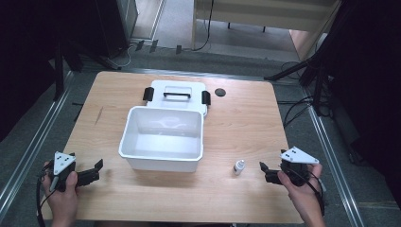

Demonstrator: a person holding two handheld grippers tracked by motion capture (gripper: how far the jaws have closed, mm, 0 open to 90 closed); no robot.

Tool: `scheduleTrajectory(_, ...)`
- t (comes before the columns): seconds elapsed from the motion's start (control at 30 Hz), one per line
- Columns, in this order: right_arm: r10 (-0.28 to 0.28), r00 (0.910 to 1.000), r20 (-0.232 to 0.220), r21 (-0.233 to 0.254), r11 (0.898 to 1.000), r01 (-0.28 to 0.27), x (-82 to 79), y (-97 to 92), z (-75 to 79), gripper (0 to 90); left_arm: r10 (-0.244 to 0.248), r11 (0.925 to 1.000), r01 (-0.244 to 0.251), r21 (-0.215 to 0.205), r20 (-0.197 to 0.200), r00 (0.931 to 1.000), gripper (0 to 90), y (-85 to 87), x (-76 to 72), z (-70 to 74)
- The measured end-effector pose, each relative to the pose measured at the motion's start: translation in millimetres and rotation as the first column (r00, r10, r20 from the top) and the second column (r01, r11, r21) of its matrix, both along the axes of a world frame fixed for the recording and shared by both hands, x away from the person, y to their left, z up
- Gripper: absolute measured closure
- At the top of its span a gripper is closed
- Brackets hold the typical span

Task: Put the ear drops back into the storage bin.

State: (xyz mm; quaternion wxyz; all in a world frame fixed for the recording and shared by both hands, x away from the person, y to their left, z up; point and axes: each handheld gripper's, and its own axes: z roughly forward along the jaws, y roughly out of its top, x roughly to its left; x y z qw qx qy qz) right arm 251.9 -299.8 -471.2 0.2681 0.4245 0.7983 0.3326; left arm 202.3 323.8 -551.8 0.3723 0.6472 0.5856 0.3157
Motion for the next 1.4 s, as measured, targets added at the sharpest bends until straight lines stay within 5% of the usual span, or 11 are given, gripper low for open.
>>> scheduleTrajectory(0.2, 0.073, 0.9955, -0.061, -0.099, 0.992, -0.079, 11.0, 17.6, 20.2, 12.3, 0.0, 1.0, 0.0, 0.0, 0.0, 1.0, 1.4, -0.1, 0.3, 0.1)
scheduleTrajectory(0.37, 0.139, 0.9808, -0.136, -0.191, 0.968, -0.164, 22.5, 33.2, 29.6, 12.4, -0.001, 1.0, 0.001, 0.0, 0.0, 1.0, 1.4, 0.0, 0.3, 0.0)
scheduleTrajectory(0.43, 0.188, 0.9625, -0.195, -0.257, 0.937, -0.235, 29.3, 43.4, 33.4, 12.5, -0.002, 1.0, 0.002, 0.0, 0.0, 1.0, 1.4, 0.1, 0.4, 0.0)
scheduleTrajectory(0.57, 0.219, 0.9356, -0.277, -0.307, 0.903, -0.302, 35.7, 56.6, 40.9, 12.7, -0.002, 1.0, 0.002, -0.001, 0.0, 1.0, 1.4, 0.2, 0.4, 0.0)
scheduleTrajectory(0.8, 0.261, 0.8783, -0.4, -0.322, 0.857, -0.402, 49.5, 71.7, 53.1, 13.1, -0.002, 1.0, 0.002, -0.003, 0.002, 1.0, 1.4, 0.1, 0.4, 0.0)
scheduleTrajectory(0.87, 0.267, 0.8714, -0.411, -0.327, 0.849, -0.415, 50.7, 74.1, 54.4, 13.1, -0.002, 1.0, 0.002, -0.002, 0.0, 1.0, 1.4, 0.2, 0.3, 0.1)
scheduleTrajectory(0.9, 0.285, 0.8503, -0.443, -0.322, 0.835, -0.447, 53.4, 79.3, 56.2, 12.8, -0.003, 1.0, 0.003, -0.002, 0.0, 1.0, 1.4, 0.3, 0.4, 0.1)
scheduleTrajectory(1.03, 0.283, 0.8298, -0.481, -0.345, 0.809, -0.476, 56.5, 88.0, 55.4, 13.2, -0.003, 1.0, 0.003, -0.002, -0.002, 1.0, 1.4, 0.2, 0.6, 0.0)
scheduleTrajectory(1.2, 0.286, 0.7814, -0.555, -0.349, 0.772, -0.531, 61.5, 102.0, 48.1, 20.1, -0.003, 1.0, 0.003, -0.003, -0.001, 1.0, 1.4, 0.4, 0.6, 0.0)
scheduleTrajectory(1.27, 0.286, 0.7775, -0.56, -0.354, 0.766, -0.537, 61.8, 103.5, 46.7, 22.1, -0.004, 1.0, 0.004, -0.003, -0.001, 1.0, 1.4, 0.4, 0.6, 0.0)
scheduleTrajectory(1.4, 0.295, 0.7452, -0.598, -0.35, 0.74, -0.574, 62.8, 110.7, 38.4, 36.7, -0.004, 1.0, 0.004, -0.006, -0.001, 1.0, 1.4, 0.5, 0.7, 0.0)
